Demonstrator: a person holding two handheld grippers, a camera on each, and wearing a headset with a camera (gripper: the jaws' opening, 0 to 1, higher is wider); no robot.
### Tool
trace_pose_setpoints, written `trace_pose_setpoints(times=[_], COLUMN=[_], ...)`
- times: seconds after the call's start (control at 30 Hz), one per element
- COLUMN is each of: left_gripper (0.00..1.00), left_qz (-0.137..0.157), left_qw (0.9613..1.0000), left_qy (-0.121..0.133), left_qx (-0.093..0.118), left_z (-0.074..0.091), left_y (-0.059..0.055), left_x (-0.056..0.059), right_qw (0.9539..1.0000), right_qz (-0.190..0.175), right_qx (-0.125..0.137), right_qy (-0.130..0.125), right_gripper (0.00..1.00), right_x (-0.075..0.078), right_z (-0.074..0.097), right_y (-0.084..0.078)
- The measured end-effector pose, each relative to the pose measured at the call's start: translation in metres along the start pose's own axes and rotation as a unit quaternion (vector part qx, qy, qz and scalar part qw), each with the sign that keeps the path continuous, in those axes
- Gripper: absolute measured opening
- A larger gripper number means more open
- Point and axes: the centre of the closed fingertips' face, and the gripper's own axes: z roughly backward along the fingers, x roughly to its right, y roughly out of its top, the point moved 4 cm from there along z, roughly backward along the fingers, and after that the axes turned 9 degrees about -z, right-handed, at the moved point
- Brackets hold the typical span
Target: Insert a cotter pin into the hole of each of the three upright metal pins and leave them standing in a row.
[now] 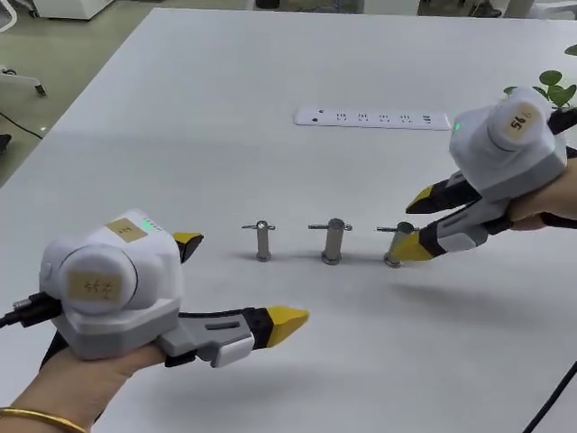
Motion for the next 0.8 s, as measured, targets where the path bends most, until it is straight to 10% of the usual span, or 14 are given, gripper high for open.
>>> trace_pose_setpoints(times=[0.4, 0.8], left_gripper=[0.87, 0.86], left_qz=[0.024, 0.045], left_qw=[0.9993, 0.9982], left_qy=[0.027, 0.039], left_qx=[0.002, 0.001], left_z=[0.0, 0.001], left_y=[0.007, 0.011], left_x=[-0.012, -0.015], right_qw=[0.9859, 0.9762], right_qz=[-0.128, -0.146], right_qx=[0.094, 0.136], right_qy=[-0.052, -0.084], right_gripper=[0.45, 0.59], right_x=[-0.024, -0.05], right_z=[0.019, 0.018], right_y=[-0.001, -0.009])
